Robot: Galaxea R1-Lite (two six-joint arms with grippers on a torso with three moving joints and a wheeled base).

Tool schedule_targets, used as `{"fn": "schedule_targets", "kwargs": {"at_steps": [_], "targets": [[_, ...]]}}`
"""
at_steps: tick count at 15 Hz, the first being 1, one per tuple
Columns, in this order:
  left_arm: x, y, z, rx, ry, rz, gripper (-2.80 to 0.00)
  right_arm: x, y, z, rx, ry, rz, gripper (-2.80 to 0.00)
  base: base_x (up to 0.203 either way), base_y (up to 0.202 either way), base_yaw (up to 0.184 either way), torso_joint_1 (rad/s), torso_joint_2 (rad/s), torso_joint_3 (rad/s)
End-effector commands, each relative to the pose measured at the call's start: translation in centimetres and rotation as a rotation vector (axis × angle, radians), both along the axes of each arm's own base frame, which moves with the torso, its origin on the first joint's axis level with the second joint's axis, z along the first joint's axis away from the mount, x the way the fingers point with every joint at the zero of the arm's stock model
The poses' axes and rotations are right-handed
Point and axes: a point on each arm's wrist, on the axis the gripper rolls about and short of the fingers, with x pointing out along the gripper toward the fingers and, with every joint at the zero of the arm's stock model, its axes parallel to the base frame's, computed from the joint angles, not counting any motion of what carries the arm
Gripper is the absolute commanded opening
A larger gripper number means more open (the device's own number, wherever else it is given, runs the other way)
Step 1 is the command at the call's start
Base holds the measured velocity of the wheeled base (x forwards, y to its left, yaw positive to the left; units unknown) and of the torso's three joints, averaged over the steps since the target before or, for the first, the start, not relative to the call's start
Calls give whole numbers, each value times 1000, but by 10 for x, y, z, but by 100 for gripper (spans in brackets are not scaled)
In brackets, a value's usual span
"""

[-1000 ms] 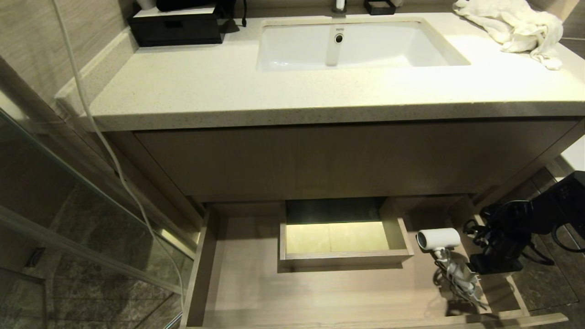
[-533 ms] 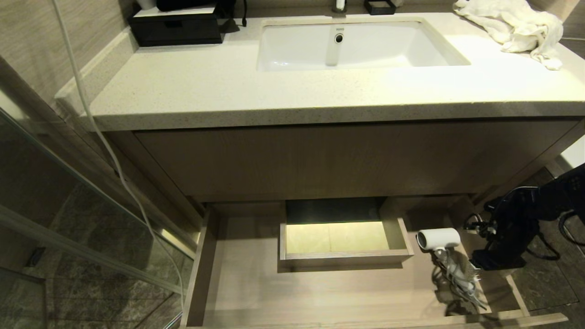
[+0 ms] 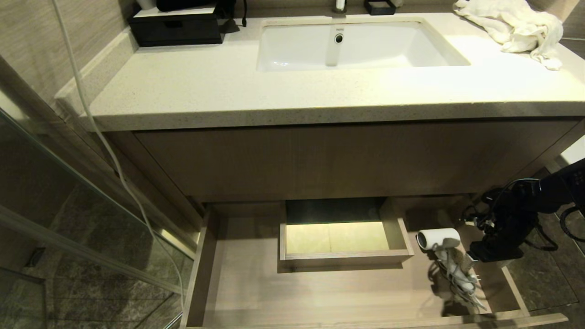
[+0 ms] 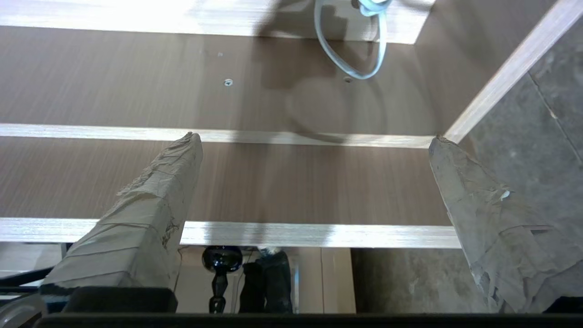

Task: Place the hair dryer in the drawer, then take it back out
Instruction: Take the hairdryer out

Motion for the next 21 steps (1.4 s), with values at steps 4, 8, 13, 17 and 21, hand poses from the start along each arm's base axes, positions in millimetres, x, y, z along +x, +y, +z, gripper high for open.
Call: {"fn": "schedule_targets", "kwargs": {"at_steps": [4,8,13,17,21], "targets": [[4,0,-11,0,38,0,0,-3,0,13,-5,-14,3,0,0,0,0,0,0,0],[4,0,-11,0,38,0,0,-3,1,15,-8,-19,11,0,0,0,0,0,0,0],[4,0,-11,0,38,0,0,-1,3,18,-15,-35,35,0,0,0,0,0,0,0],[4,0,-11,1,40,1,0,-2,6,26,-19,-45,41,0,0,0,0,0,0,0],[4,0,-11,2,40,-1,0,-2,10,31,-24,-56,52,0,0,0,0,0,0,0]]}}
